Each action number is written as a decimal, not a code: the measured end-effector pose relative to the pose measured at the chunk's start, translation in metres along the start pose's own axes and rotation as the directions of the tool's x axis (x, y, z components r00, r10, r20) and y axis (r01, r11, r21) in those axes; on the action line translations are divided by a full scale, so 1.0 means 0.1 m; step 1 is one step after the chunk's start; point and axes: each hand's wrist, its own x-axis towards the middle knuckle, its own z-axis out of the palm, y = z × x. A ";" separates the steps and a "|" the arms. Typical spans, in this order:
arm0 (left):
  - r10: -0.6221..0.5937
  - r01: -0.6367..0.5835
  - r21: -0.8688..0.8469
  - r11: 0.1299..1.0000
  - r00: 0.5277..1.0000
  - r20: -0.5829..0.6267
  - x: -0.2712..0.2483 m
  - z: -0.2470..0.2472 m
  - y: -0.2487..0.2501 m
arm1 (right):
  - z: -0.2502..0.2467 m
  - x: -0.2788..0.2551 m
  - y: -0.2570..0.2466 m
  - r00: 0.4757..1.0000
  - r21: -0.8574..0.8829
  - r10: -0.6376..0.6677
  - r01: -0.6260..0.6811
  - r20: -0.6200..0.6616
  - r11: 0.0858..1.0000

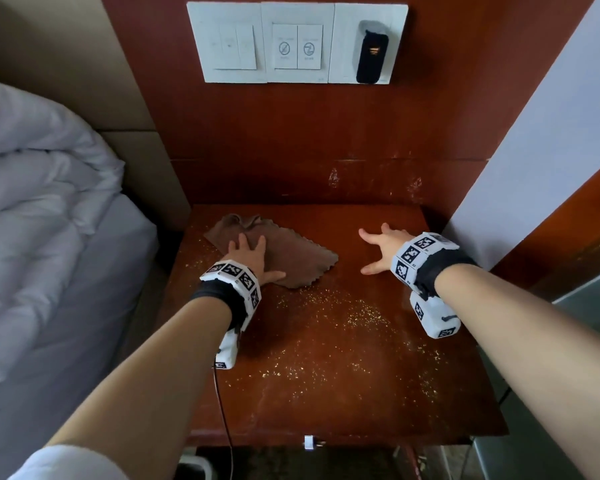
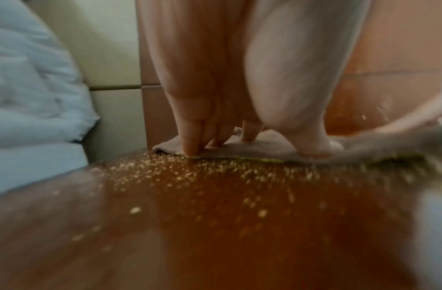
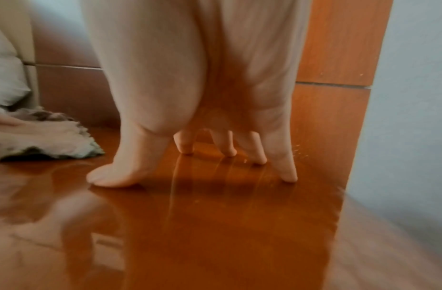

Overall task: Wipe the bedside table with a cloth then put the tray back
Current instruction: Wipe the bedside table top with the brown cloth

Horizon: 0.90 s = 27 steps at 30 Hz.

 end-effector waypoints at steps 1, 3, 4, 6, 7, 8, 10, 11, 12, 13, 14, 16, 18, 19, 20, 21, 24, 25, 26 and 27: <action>0.001 -0.001 0.007 1.000 1.000 0.002 0.00 0.02 -0.01 | 0.01 -0.01 -0.05 1.000 0.007 -0.022 0.022 0.007 1.000; 0.010 -0.010 0.045 0.999 1.000 -0.009 0.00 0.03 -0.02 | 0.02 0.00 -0.14 0.999 0.014 -0.041 0.040 0.012 0.999; 0.015 -0.014 0.059 0.998 1.000 -0.015 0.00 0.04 -0.02 | 0.01 0.01 -0.17 0.999 0.014 -0.040 0.039 0.014 0.999; 0.018 -0.017 0.074 0.997 1.000 -0.019 0.02 0.03 -0.03 | -0.01 0.03 -0.18 0.999 0.014 -0.034 0.034 0.021 0.999; 0.021 -0.019 0.081 0.997 1.000 -0.021 0.03 0.02 -0.03 | -0.02 0.05 -0.18 0.999 0.015 -0.033 0.032 0.024 0.999; 0.025 -0.023 0.088 0.996 0.999 -0.025 0.04 0.01 -0.04 | -0.03 0.06 -0.17 0.999 0.017 -0.031 0.030 0.028 0.999; 0.034 -0.031 0.093 0.995 0.999 -0.031 0.08 -0.01 -0.05 | -0.03 0.08 -0.18 0.999 0.021 -0.027 0.027 0.032 0.999; 0.034 -0.031 0.092 0.995 0.999 -0.029 0.09 -0.03 -0.05 | -0.03 0.10 -0.18 0.999 0.021 -0.025 0.025 0.033 0.999; 0.032 -0.030 0.088 0.996 0.999 -0.024 0.11 -0.04 -0.06 | -0.03 0.11 -0.19 0.999 0.021 -0.024 0.023 0.034 1.000; 0.030 -0.029 0.081 0.996 0.999 -0.019 0.12 -0.05 -0.05 | -0.03 0.12 -0.19 0.999 0.022 -0.022 0.021 0.034 1.000; 0.029 -0.027 0.074 0.997 0.999 -0.015 0.14 -0.07 -0.04 | -0.03 0.13 -0.19 0.999 0.022 -0.018 0.017 0.034 1.000; 0.023 -0.022 0.064 0.998 1.000 -0.015 0.18 -0.09 -0.03 | -0.03 0.15 -0.20 0.999 0.020 -0.015 0.015 0.030 1.000; 0.014 -0.013 0.057 0.998 1.000 -0.022 0.23 -0.12 0.00 | -0.03 0.16 -0.20 1.000 0.022 -0.016 0.016 0.027 1.000; 0.009 -0.008 0.053 0.999 1.000 -0.025 0.26 -0.13 0.01 | -0.03 0.16 -0.21 1.000 0.026 -0.017 0.016 0.026 1.000; 0.004 -0.003 0.049 0.999 1.000 -0.023 0.28 -0.14 0.02 | -0.03 0.16 -0.21 1.000 0.033 -0.017 0.016 0.026 0.999; 0.001 0.000 0.042 0.999 1.000 -0.020 0.30 -0.14 0.03 | -0.03 0.16 -0.21 1.000 0.042 -0.017 0.016 0.025 0.999; -0.002 0.002 0.015 1.000 1.000 -0.008 0.33 -0.16 0.04 | -0.02 0.18 -0.21 1.000 0.071 -0.014 0.013 0.021 0.997; -0.001 0.002 0.011 1.000 1.000 -0.007 0.33 -0.16 0.03 | -0.02 0.19 -0.21 1.000 0.076 -0.013 0.011 0.021 0.997; 0.001 -0.001 0.010 1.000 1.000 -0.006 0.32 -0.16 0.03 | -0.01 0.19 -0.21 1.000 0.081 -0.012 0.011 0.021 0.997; 0.004 -0.004 0.014 1.000 1.000 -0.005 0.31 -0.16 0.03 | -0.01 0.20 -0.21 1.000 0.087 -0.012 0.010 0.020 0.996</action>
